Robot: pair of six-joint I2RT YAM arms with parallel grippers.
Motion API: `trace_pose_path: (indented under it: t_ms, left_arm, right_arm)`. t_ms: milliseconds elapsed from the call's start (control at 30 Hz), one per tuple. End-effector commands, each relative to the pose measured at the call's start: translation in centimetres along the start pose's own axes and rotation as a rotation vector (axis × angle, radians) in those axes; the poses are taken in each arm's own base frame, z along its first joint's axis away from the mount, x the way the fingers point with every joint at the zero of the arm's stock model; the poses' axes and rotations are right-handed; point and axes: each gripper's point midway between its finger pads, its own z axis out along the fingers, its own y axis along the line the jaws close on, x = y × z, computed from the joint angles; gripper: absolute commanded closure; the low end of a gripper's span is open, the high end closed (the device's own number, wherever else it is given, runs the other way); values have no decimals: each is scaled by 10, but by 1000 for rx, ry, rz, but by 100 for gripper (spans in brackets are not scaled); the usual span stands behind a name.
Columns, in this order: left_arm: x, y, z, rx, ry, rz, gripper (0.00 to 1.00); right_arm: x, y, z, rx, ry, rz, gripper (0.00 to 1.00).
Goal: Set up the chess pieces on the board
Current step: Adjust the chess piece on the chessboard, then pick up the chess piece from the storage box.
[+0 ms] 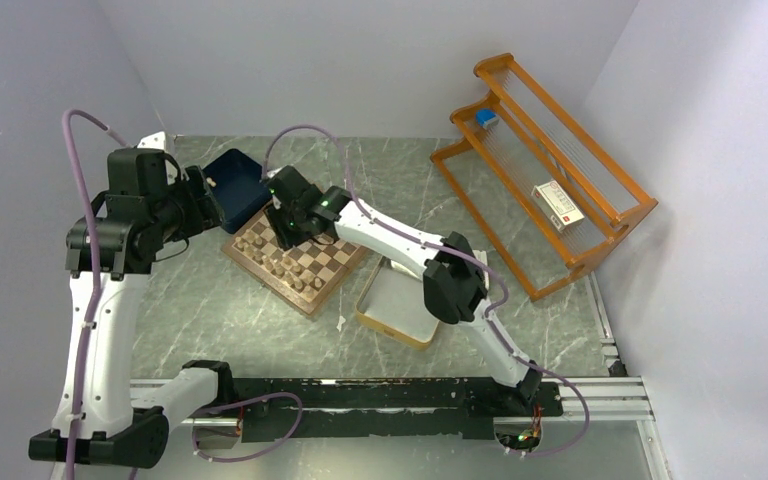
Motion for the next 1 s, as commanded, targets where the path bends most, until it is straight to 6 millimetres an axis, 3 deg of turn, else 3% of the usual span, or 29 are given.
trace_pose_path:
  t_ms: [0, 233, 300, 400, 533, 667, 800, 967]
  left_arm:
    - [0, 10, 8, -84, 29, -18, 32]
    - [8, 30, 52, -256, 154, 33, 36]
    - [10, 42, 69, -337, 196, 68, 35]
    - [-7, 50, 94, -418, 169, 107, 37]
    - [-30, 46, 142, -446, 125, 119, 43]
    - [-37, 43, 207, -470, 46, 46, 52]
    - [-37, 39, 261, -478, -40, -59, 54]
    - [-37, 48, 301, -538, -98, -105, 57]
  right_arm:
    - [-32, -18, -49, 34, -71, 58, 58]
    - [-47, -23, -141, 35, -200, 63, 43]
    - [-51, -19, -179, 4, -257, 68, 38]
    - [-51, -18, -220, -11, -324, 56, 31]
    - [-54, -31, -268, 32, -447, 25, 18]
    - [-49, -50, -298, 111, -533, -6, 12]
    - [-41, -63, -308, 165, -578, -8, 11]
    - [-29, -76, -310, 217, -591, 5, 11]
